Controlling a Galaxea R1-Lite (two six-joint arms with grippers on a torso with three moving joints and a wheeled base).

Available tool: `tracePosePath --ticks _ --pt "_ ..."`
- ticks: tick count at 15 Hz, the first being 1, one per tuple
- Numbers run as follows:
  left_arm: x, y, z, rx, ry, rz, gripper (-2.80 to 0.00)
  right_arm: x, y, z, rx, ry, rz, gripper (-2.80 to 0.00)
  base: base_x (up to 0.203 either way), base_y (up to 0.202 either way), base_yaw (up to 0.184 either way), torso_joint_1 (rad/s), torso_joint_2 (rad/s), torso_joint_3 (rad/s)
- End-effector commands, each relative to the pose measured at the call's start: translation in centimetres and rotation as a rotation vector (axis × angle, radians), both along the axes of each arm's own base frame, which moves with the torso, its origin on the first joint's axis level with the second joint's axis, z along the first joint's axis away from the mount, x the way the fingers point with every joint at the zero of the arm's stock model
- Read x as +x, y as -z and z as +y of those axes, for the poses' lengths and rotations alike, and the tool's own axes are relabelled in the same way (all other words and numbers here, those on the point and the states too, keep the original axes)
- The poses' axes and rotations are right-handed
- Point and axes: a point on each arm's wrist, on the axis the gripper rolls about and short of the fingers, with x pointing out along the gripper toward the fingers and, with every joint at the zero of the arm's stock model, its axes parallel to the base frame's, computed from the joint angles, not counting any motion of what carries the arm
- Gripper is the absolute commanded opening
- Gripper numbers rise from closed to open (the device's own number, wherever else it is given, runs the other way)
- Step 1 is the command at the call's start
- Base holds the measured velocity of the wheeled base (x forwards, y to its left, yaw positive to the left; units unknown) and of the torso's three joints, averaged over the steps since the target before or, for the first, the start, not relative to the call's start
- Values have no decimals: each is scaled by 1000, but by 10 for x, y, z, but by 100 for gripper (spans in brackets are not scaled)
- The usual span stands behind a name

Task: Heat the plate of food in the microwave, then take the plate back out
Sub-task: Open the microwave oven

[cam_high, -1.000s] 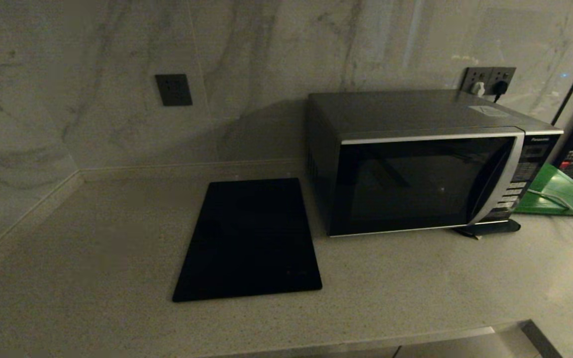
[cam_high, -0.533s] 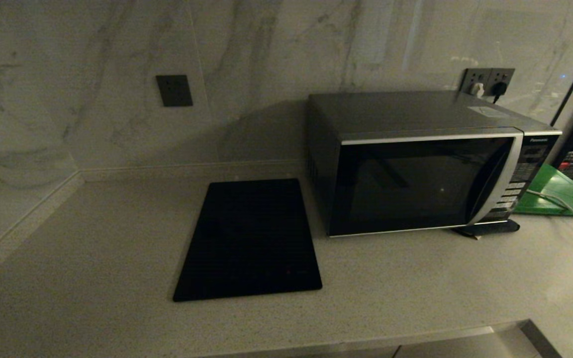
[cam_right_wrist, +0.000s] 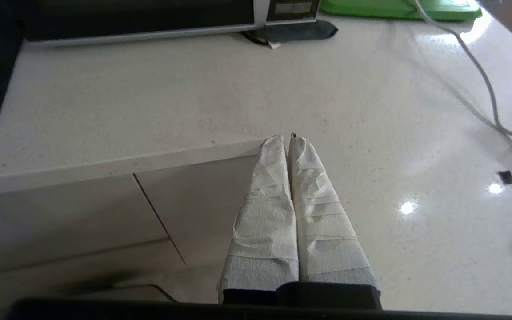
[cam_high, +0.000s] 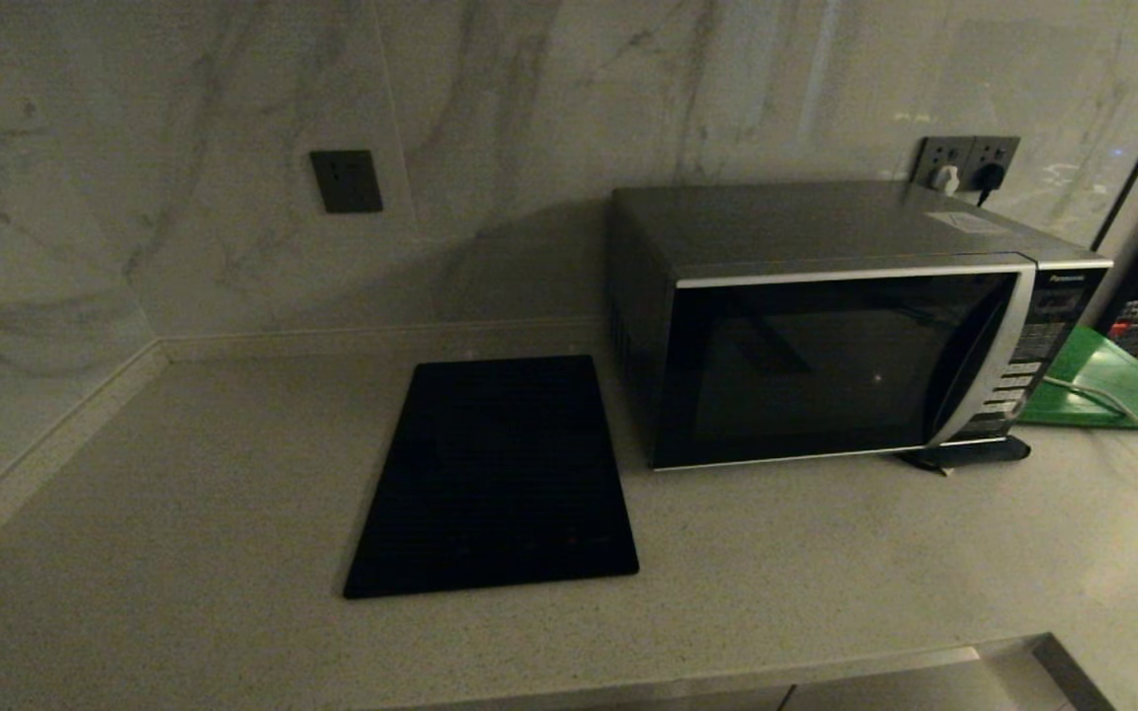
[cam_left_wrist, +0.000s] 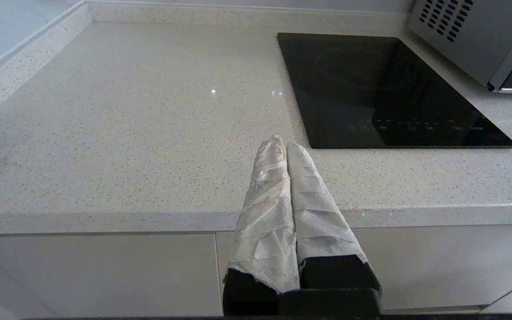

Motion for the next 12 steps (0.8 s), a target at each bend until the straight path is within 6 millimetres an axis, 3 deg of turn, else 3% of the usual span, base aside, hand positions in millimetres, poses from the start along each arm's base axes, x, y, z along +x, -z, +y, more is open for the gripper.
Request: tracePosePath --ticks 1,6,12 --pt "0 0 0 -1 -1 1 -280 -5 17 -1 52 32 -25 -280 0 0 0 0 0 0" --pt "0 0 0 -1 -1 1 -280 -22 51 -1 26 19 -103 -280 0 0 0 0 0 0" --pt "0 0 0 -1 -1 1 -280 2 92 -1 20 -24 -96 -280 0 0 0 0 0 0"
